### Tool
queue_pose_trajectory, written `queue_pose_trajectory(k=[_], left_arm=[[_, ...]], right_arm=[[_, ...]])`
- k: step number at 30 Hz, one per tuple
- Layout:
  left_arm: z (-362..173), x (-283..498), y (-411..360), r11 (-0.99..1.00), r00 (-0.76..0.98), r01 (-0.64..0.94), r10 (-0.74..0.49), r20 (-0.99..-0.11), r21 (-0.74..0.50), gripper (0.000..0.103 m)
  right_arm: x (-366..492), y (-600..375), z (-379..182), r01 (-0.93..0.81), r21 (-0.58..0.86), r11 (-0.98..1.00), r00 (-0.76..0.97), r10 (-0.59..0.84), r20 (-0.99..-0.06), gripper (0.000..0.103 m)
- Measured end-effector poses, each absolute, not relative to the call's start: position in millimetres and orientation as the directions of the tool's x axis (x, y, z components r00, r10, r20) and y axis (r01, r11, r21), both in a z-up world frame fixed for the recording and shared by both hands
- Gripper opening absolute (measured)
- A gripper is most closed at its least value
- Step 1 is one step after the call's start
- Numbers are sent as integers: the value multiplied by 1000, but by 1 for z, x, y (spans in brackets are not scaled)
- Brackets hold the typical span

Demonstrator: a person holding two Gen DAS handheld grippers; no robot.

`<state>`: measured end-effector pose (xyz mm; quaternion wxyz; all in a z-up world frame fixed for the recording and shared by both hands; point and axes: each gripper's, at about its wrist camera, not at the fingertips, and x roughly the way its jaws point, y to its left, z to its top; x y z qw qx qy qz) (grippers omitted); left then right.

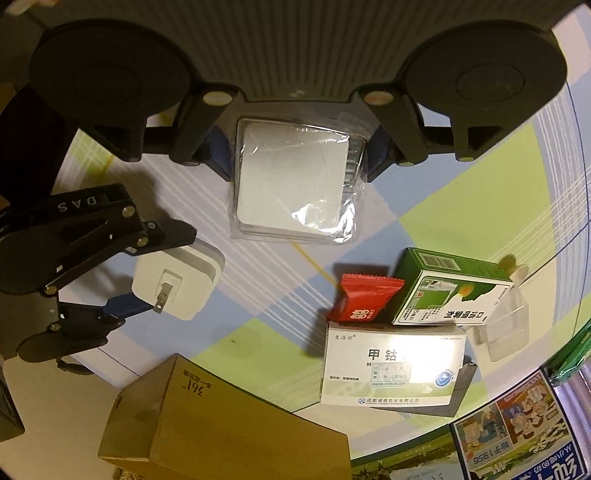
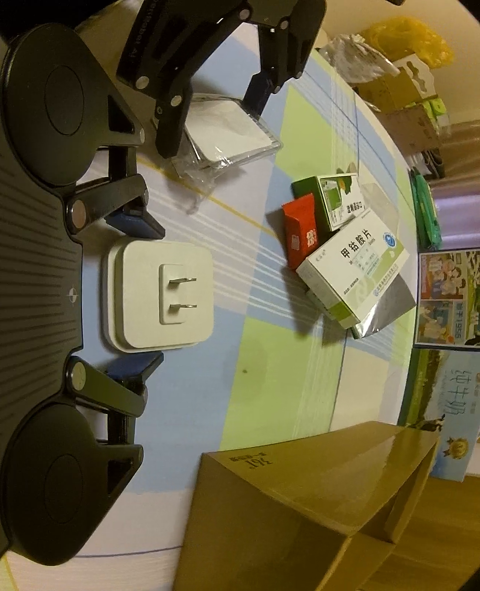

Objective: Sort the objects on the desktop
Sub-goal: 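Carry the adapter and pad over the cardboard box with both tools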

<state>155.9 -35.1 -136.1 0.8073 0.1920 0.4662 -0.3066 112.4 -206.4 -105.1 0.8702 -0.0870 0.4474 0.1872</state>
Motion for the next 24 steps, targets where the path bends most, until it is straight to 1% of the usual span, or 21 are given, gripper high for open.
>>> queue_pose_trajectory(k=[6, 12, 17, 24], left_arm=[[-128, 155, -36, 786, 406, 618, -303, -862, 15, 67], [-110, 152, -43, 825, 449, 565, -295, -844, 12, 67], [-82, 152, -55, 864, 486, 504, -301, -820, -18, 67], [-32, 154, -99, 869, 553, 493, -346, -758, -37, 67]], right_arm=[[106, -212, -96, -369, 24, 929, 553, 240, -798, 61], [101, -224, -69, -327, 34, 945, 596, 234, -769, 61], [101, -241, -39, -287, 38, 957, 641, 221, -735, 61], [107, -278, 9, -232, 9, 973, 718, 177, -673, 62]])
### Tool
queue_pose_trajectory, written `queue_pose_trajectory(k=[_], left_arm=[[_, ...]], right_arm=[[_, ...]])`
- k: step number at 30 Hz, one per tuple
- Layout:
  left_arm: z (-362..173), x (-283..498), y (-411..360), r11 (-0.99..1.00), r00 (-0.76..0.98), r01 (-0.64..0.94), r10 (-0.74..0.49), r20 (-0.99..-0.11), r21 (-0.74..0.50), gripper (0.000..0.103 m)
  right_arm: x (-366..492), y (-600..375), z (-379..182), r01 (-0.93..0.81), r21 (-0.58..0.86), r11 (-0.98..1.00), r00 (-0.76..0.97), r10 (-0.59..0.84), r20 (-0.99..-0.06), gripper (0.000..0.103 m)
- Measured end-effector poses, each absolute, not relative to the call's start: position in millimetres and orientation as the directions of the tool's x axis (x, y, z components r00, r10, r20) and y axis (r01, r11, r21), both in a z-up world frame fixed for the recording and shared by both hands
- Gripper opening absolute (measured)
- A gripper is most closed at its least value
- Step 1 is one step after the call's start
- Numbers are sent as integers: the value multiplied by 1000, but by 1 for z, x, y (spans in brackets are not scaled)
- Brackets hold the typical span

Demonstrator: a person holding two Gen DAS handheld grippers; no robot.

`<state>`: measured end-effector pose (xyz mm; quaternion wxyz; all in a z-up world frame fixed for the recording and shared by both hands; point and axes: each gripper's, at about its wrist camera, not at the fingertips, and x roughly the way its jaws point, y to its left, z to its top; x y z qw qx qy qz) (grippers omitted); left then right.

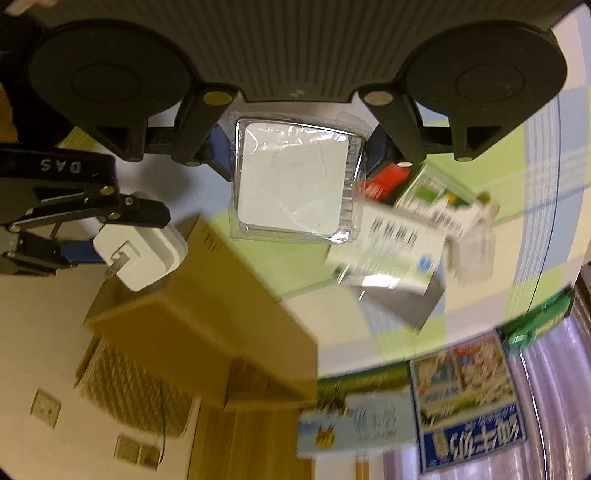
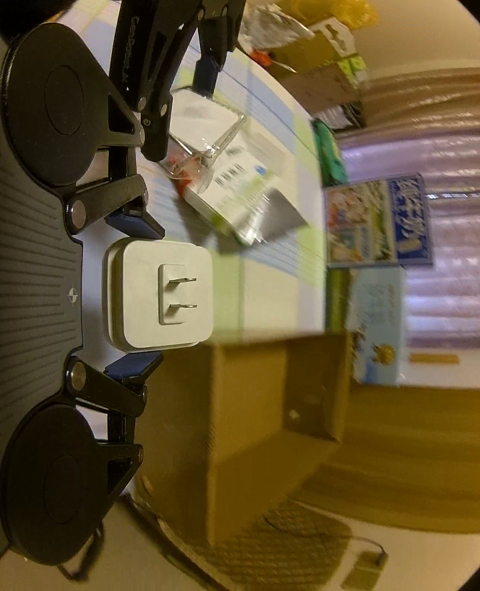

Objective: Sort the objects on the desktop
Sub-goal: 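Carry the adapter and pad over the cardboard box with both tools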

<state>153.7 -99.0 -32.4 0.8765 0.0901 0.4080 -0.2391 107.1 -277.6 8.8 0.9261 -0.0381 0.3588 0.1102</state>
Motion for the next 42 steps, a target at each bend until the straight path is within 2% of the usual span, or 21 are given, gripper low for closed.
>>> queue_pose_trajectory(k=[10, 19, 42], left_arm=[[6, 178, -185, 837, 582, 546, -417, -698, -45, 67], [5, 211, -246, 818, 577, 573, -444, -685, -47, 67], [-20, 237, -275, 792, 553, 610, -453, -699, -32, 70]], right_arm=[[140, -357, 52, -129, -31, 991, 777, 82, -624, 62], [176, -404, 55, -81, -17, 997, 769, 52, -638, 62], [211, -422, 30, -62, -2, 998, 735, 44, -677, 62]])
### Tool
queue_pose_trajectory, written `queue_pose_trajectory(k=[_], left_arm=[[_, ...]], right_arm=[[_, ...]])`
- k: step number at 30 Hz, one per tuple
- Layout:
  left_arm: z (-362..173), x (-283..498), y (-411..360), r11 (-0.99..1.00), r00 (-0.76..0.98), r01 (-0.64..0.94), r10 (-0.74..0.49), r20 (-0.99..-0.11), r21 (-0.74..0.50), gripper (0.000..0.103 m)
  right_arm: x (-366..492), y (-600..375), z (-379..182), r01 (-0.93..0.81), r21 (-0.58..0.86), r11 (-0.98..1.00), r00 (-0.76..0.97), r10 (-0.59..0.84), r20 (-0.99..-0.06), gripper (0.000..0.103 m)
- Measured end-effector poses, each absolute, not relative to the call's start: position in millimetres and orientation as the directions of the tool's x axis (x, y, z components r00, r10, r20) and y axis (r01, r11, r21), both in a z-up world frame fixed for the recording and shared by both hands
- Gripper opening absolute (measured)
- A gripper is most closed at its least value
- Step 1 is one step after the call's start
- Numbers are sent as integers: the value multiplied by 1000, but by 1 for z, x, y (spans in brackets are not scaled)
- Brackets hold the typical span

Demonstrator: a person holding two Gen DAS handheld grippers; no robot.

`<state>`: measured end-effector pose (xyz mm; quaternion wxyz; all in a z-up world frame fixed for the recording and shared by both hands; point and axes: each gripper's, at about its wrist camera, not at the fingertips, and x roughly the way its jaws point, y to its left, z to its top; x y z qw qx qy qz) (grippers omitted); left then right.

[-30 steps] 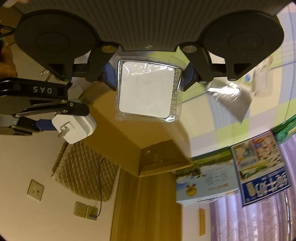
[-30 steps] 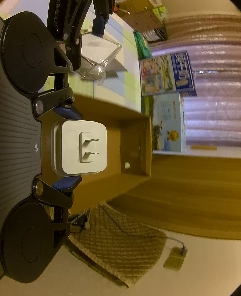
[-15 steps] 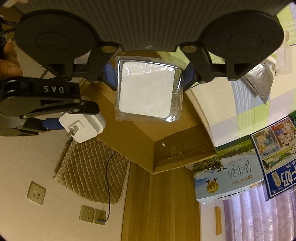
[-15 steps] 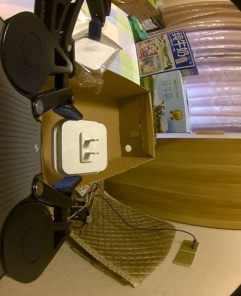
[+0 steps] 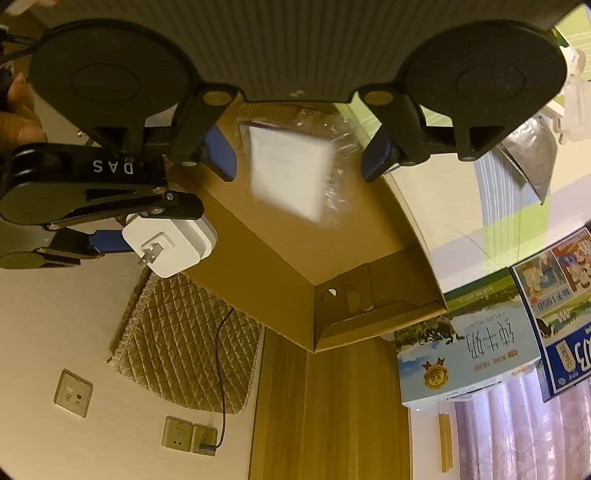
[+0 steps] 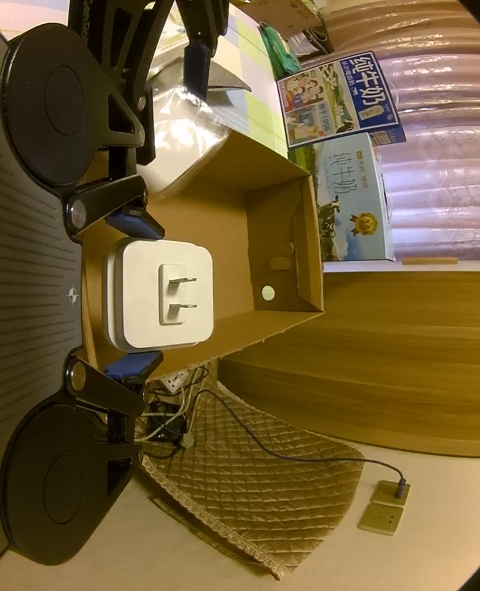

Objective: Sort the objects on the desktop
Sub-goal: 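Carry the adapter and pad over the cardboard box with both tools, then open both tools to drop the adapter and pad into the box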

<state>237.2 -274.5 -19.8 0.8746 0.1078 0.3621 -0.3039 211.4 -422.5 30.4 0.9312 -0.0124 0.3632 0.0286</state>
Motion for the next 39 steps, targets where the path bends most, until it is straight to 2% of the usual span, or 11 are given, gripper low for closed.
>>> queue_pose_trajectory(k=[17, 32, 37, 39], left_arm=[[-15, 223, -242, 820, 586, 571, -430, -687, -26, 76], [1, 176, -189, 858, 613, 511, -408, -676, -54, 88], [8, 156, -164, 874, 628, 479, -405, -665, -80, 94], [9, 148, -154, 882, 634, 463, -402, -660, -92, 96]], right_arm=[[217, -414, 30, -100, 26, 995, 734, 91, -672, 63], [151, -412, 51, -56, 73, 996, 756, 90, -648, 85], [121, -396, 59, -61, 97, 993, 765, 109, -635, 100], [112, -388, 61, -67, 105, 992, 764, 119, -635, 101]])
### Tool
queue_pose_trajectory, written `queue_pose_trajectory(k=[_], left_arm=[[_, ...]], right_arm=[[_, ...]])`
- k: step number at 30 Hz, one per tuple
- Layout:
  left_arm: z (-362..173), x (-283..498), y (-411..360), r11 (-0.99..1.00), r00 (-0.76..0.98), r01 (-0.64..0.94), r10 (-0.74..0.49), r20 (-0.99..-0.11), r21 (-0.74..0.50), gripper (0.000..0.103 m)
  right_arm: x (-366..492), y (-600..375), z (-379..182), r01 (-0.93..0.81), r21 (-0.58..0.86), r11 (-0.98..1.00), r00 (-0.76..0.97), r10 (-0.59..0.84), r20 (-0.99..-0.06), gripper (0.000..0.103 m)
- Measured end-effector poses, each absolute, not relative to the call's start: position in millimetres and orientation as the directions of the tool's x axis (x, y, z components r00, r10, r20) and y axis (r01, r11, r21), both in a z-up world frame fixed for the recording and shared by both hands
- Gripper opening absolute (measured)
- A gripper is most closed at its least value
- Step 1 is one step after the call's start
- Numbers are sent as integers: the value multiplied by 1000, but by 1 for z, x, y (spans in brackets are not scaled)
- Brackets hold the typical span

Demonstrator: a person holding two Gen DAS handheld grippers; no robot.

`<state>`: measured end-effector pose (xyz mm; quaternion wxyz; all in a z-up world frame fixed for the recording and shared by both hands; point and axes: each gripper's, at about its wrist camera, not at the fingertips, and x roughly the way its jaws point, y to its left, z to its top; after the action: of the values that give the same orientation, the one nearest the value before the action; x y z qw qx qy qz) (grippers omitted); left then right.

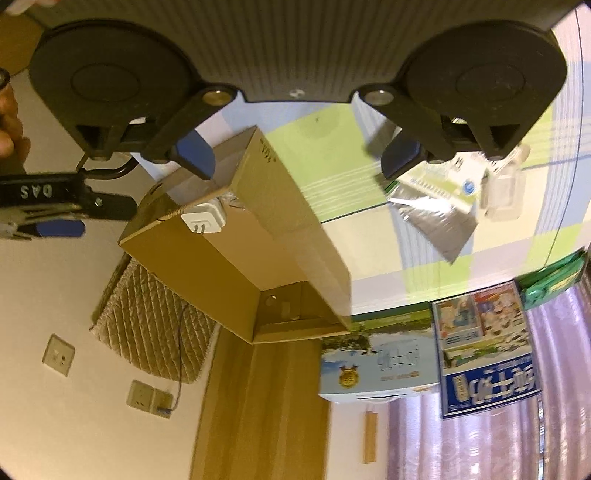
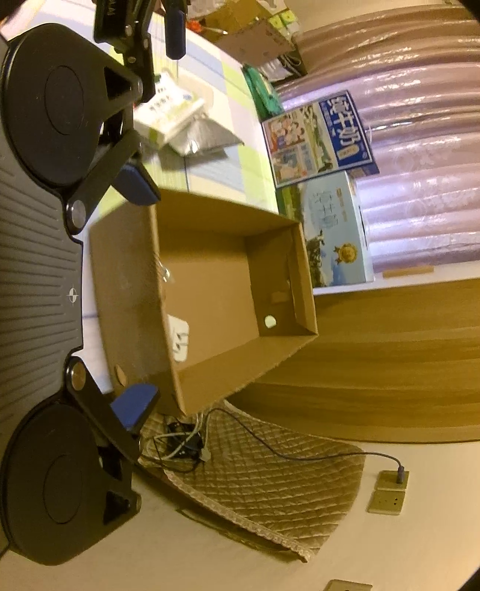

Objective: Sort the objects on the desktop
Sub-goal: 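Open both tools to drop the adapter and pad into the box, then move both tools back over the remaining items on the table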

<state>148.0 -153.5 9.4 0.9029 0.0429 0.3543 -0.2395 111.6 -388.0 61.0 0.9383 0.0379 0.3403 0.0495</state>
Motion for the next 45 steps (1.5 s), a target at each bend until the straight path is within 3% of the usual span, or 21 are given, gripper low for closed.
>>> queue_pose_trajectory(k=[5, 29, 45], left_arm=[[13, 130, -126, 900, 645, 422, -384, -661, -112, 102], [-6, 83, -1, 967, 663, 246, -222, -715, -73, 102], [-23, 101, 17, 965, 635, 256, -210, -743, -53, 102]], right_arm=[[90, -370, 65, -66, 131, 989, 758, 135, -638, 101], [55, -275, 37, -225, 167, 960, 677, 277, -682, 101], [68, -243, 17, -310, 127, 942, 642, 306, -703, 101]])
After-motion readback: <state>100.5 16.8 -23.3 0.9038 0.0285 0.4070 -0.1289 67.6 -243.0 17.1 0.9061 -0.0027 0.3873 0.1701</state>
